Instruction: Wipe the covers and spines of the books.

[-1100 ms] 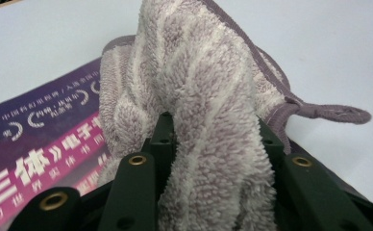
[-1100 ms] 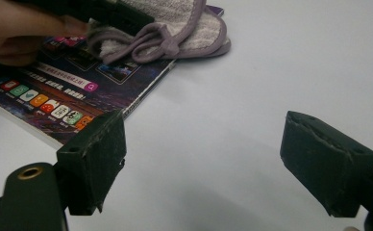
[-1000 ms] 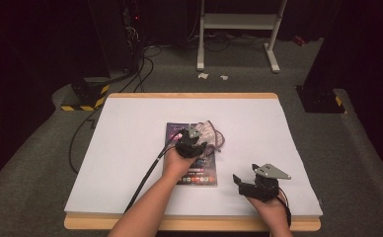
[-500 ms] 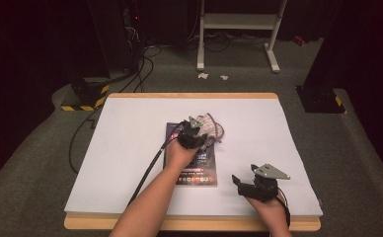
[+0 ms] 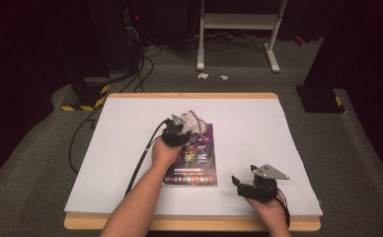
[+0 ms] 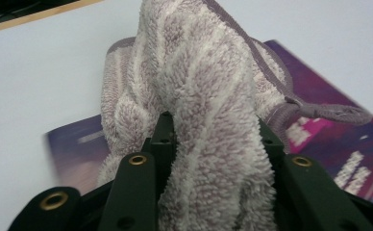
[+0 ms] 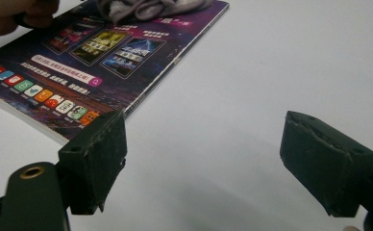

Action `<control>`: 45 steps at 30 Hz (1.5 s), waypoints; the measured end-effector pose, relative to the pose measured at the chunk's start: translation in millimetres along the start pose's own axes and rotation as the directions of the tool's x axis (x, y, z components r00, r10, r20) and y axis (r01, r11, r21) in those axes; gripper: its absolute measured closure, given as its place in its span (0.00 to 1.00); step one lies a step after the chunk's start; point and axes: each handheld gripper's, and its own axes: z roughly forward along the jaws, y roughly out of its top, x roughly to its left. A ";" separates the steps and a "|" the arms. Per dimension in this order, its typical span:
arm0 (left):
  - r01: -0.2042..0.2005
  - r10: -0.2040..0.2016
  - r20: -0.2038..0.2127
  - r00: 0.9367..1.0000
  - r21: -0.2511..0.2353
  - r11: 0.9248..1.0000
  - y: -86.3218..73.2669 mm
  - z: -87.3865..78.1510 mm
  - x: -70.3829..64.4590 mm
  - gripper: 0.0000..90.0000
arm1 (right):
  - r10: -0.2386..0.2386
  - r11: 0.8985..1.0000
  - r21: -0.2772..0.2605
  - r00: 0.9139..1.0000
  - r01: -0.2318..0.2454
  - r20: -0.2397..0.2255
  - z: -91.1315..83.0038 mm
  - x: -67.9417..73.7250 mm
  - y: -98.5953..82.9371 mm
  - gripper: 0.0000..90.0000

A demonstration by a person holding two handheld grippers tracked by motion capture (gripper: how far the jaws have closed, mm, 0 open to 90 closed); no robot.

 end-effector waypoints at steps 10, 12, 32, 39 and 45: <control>0.048 -0.048 -0.066 0.997 0.002 0.999 -18.6 -24.9 34.8 0.70 | -0.011 1.000 -0.002 1.000 0.011 -0.005 1.6 5.8 2.9 0.19; 0.075 -0.075 -0.066 0.995 -0.002 0.997 -20.9 -26.5 39.9 0.70 | -0.010 1.000 -0.001 1.000 0.010 -0.005 1.6 5.9 2.4 0.19; 0.035 -0.033 -0.081 0.996 0.017 0.999 2.1 -0.4 24.8 0.70 | -0.002 1.000 0.005 1.000 0.002 -0.014 3.6 4.2 0.8 0.19; 0.009 -0.009 -0.020 1.000 0.007 1.000 11.6 13.7 -7.6 0.70 | -0.001 1.000 0.005 1.000 0.001 -0.016 3.2 5.0 0.9 0.19; -0.027 0.026 0.040 0.999 0.007 1.000 21.6 24.7 -44.2 0.70 | -0.001 1.000 0.003 1.000 0.001 -0.020 2.5 4.9 1.0 0.19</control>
